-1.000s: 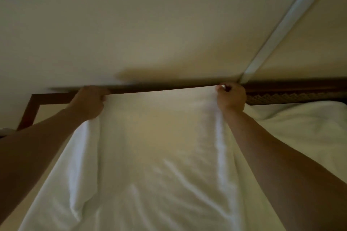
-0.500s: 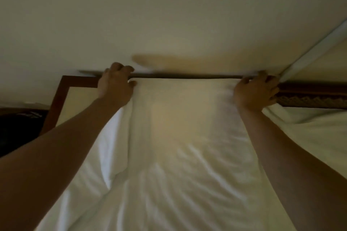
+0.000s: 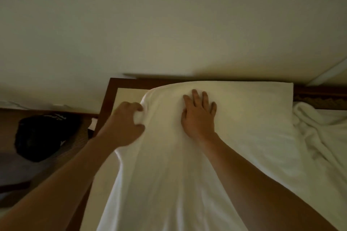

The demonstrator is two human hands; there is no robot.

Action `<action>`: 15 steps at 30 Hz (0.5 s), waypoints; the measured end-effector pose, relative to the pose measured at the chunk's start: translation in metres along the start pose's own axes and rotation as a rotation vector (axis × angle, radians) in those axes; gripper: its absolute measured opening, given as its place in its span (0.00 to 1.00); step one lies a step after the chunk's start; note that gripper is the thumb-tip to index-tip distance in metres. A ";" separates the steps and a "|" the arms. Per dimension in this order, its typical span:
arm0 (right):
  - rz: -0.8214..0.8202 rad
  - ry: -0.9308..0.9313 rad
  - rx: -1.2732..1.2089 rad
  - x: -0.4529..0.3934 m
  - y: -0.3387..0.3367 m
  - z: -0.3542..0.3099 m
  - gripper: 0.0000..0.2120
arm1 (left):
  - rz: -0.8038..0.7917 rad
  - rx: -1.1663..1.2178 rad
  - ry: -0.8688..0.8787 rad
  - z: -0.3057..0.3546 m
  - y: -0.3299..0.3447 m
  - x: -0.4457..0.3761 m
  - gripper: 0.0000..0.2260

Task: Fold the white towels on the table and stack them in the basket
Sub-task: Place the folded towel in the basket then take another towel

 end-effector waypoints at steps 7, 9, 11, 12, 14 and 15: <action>0.113 0.154 0.024 -0.002 0.005 -0.004 0.25 | 0.166 0.101 -0.180 -0.082 -0.011 -0.040 0.26; 0.122 0.165 0.034 -0.002 0.007 -0.003 0.26 | 0.181 0.095 -0.171 -0.090 -0.009 -0.047 0.27; 0.122 0.165 0.071 -0.002 0.009 -0.004 0.27 | 0.216 0.135 -0.105 -0.095 -0.013 -0.055 0.21; 0.122 0.167 0.083 -0.002 0.010 -0.004 0.27 | 0.242 0.141 -0.055 -0.095 -0.015 -0.058 0.18; 0.129 0.173 0.092 -0.002 0.011 -0.004 0.28 | 0.317 0.167 -0.005 -0.098 -0.026 -0.063 0.15; 0.135 0.176 0.095 -0.002 0.011 -0.004 0.28 | 0.357 0.205 -0.029 -0.103 -0.033 -0.067 0.15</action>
Point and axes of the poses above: each hand's wrist, its own x-axis away from the middle knuckle, its own y-axis out of the palm, z = x × y, the point moved 10 cm from there along -x, towards the middle knuckle, and after that the axes turned 8 degrees about -y, right-handed, at the moved point
